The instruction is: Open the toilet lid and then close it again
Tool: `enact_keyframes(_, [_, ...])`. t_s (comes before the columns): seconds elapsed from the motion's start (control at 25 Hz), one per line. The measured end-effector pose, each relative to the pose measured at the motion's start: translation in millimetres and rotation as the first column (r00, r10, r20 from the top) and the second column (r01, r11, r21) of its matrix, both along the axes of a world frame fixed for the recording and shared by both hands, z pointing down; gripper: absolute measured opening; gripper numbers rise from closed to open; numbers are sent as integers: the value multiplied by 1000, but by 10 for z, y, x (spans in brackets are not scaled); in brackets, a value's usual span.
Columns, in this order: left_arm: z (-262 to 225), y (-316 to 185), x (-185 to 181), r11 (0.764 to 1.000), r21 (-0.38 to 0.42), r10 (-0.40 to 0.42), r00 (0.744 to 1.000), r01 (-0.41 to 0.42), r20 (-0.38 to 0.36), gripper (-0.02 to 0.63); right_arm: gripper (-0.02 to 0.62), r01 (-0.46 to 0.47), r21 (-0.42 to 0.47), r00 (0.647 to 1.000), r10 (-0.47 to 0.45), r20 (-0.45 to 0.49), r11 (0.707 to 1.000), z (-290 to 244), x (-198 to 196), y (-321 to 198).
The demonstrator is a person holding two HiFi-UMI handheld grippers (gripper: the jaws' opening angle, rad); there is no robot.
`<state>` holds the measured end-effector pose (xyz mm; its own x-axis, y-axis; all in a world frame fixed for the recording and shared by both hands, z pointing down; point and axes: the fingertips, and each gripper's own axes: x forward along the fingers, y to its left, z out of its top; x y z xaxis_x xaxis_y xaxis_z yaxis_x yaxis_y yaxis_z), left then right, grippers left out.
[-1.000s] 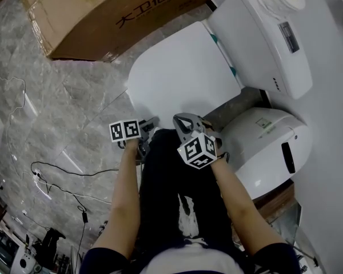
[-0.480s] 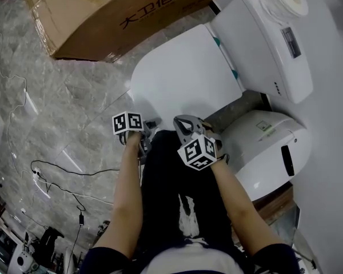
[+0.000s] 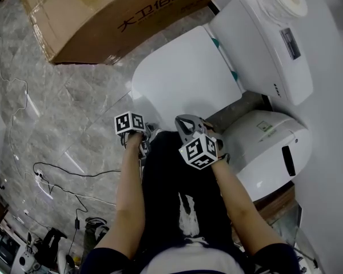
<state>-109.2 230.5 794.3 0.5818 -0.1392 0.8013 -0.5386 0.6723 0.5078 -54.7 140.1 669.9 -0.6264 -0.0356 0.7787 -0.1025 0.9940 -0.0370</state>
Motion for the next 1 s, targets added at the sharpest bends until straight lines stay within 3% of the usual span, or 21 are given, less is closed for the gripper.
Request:
enact_keyframes(0.08, [-14, 15, -16, 1000, -1, 9, 1000, -9, 15, 55, 14, 3, -6, 1000, -3, -3, 1000, 0, -3, -1])
enact_keyframes(0.16, [-41, 57, -45, 1000, -14, 15, 999, -14, 47, 6, 14, 5, -24, 1000, -5, -5, 1000, -15, 2, 8])
enact_keyframes(0.32, [-205, 128, -76, 1000, -8, 12, 994, -11, 107, 6, 9, -6, -92, 1000, 6, -8, 996, -161, 1, 54])
enact_keyframes(0.48, [-627, -29, -79, 995, 100, -36, 987, 20, 157, 6, 8, -81, -199, 996, 84, 8, 977, -495, -21, 75])
enact_keyframes(0.64, [-1211, -258, -114, 972, 233, -34, 960, -33, 278, 6, 8, -194, -339, 976, 215, 25, 920, -901, -57, 108])
enact_keyframes(0.76, [-1664, -460, -84, 924, 367, -36, 935, -103, 353, 6, 8, -200, -360, 976, 219, 10, 911, -1108, -69, 168])
enact_keyframes(0.88, [-2048, -607, 26, 854, 499, -58, 927, -146, 371, 5, 8, -212, -359, 975, 224, -8, 909, -1237, -46, 219])
enact_keyframes(1.0, [-2368, -676, 137, 785, 580, -53, 908, -220, 416, 5, 8, -261, -342, 963, 267, -30, 903, -1347, 19, 199])
